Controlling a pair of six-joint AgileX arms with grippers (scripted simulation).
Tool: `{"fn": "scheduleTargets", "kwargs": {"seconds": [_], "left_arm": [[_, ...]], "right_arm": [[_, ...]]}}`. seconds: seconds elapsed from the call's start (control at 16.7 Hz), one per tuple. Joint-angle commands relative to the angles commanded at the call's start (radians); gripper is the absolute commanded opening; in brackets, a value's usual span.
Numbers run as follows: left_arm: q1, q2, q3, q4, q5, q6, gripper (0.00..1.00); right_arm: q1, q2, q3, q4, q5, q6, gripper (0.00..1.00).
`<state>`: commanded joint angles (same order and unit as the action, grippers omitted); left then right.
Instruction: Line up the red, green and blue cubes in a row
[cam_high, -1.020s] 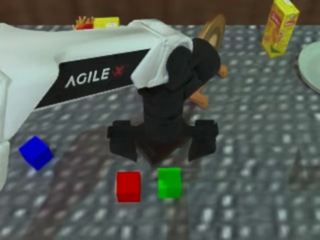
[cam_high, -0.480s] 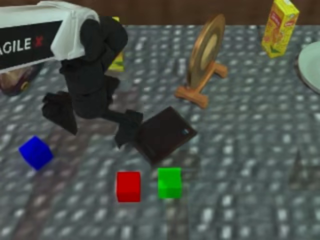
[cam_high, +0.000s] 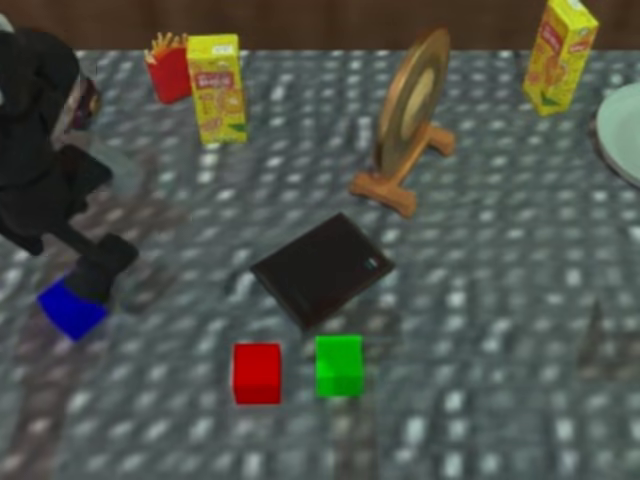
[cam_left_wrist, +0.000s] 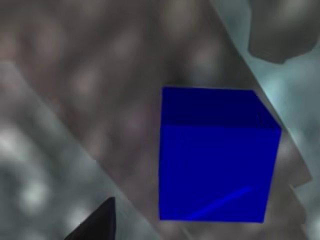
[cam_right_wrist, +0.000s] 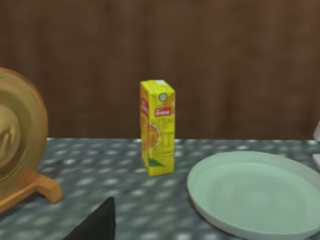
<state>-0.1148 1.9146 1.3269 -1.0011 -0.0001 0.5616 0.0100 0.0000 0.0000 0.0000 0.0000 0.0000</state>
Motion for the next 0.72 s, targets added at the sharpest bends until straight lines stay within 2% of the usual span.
{"fn": "scheduleTargets", "kwargs": {"seconds": [0.18, 0.54, 0.72], "left_arm": [[0.051, -0.023, -0.022, 0.016, 0.001, 0.076, 1.00], [0.050, -0.018, -0.021, 0.018, 0.000, 0.079, 1.00], [0.052, 0.013, -0.054, 0.084, 0.001, 0.079, 1.00]], "right_arm": [[0.000, 0.000, 0.000, 0.000, 0.000, 0.000, 1.00], [0.000, 0.000, 0.000, 0.000, 0.000, 0.000, 1.00], [0.000, 0.000, 0.000, 0.000, 0.000, 0.000, 1.00]]}}
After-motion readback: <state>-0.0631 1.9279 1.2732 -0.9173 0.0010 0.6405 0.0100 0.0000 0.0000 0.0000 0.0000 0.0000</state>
